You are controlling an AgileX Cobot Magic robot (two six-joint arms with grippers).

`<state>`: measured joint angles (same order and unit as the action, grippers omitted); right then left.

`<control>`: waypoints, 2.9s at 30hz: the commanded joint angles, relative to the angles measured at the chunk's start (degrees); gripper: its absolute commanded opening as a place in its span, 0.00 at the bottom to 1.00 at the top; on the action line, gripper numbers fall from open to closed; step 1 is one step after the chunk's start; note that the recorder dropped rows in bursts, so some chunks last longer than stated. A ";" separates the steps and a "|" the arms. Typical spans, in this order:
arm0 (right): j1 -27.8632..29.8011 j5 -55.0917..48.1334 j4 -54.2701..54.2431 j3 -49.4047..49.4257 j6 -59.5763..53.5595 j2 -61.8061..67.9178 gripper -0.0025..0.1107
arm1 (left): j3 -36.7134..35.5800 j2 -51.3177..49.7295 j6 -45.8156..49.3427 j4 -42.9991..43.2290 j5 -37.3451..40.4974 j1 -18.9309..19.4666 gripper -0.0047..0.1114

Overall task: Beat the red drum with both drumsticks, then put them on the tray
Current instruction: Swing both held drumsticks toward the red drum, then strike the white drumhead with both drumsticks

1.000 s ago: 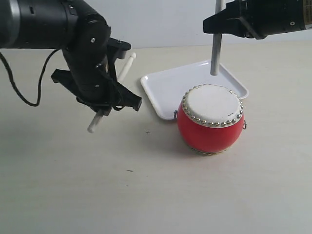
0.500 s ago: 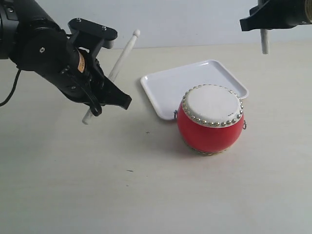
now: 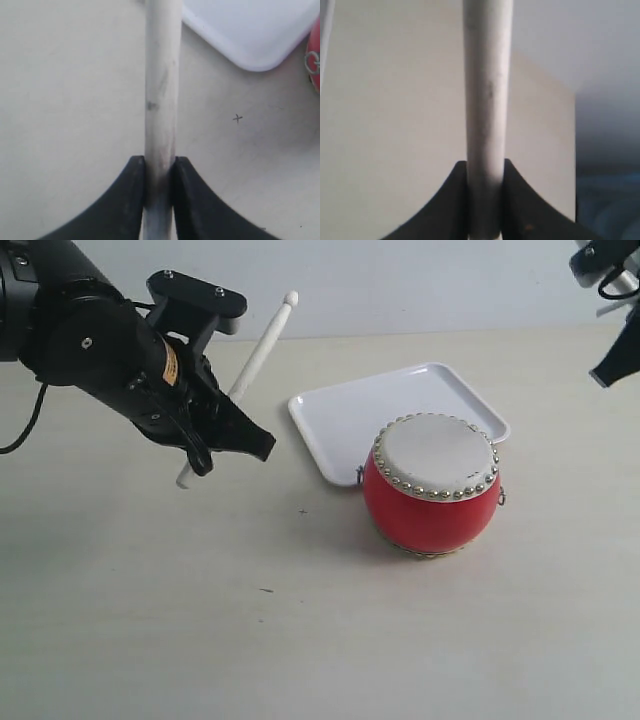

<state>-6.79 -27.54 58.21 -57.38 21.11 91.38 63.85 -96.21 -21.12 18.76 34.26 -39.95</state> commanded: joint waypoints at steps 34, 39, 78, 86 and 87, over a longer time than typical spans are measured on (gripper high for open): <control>-23.69 -42.42 -47.74 -0.29 -21.11 -9.68 0.02 | 11.41 -3.11 10.80 -11.28 27.17 -14.61 0.04; -24.94 -42.42 -44.07 -0.29 -22.96 -3.50 0.02 | 11.41 -1.77 13.12 -11.47 28.68 -14.61 0.04; -24.94 -42.42 -36.68 1.50 -21.97 -10.97 0.02 | 18.74 -10.11 14.80 -12.71 32.24 -15.50 0.04; -24.94 -42.42 -40.95 1.72 -25.89 -15.08 0.02 | 19.86 -17.59 12.54 -10.63 32.36 -16.28 0.04; -24.94 -42.42 -41.98 1.77 -26.03 -13.62 0.02 | 20.43 -16.66 11.13 -9.60 32.96 -16.28 0.04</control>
<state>-31.66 -70.18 18.78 -55.75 -3.32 75.54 82.84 -114.53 -7.00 6.44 66.52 -56.04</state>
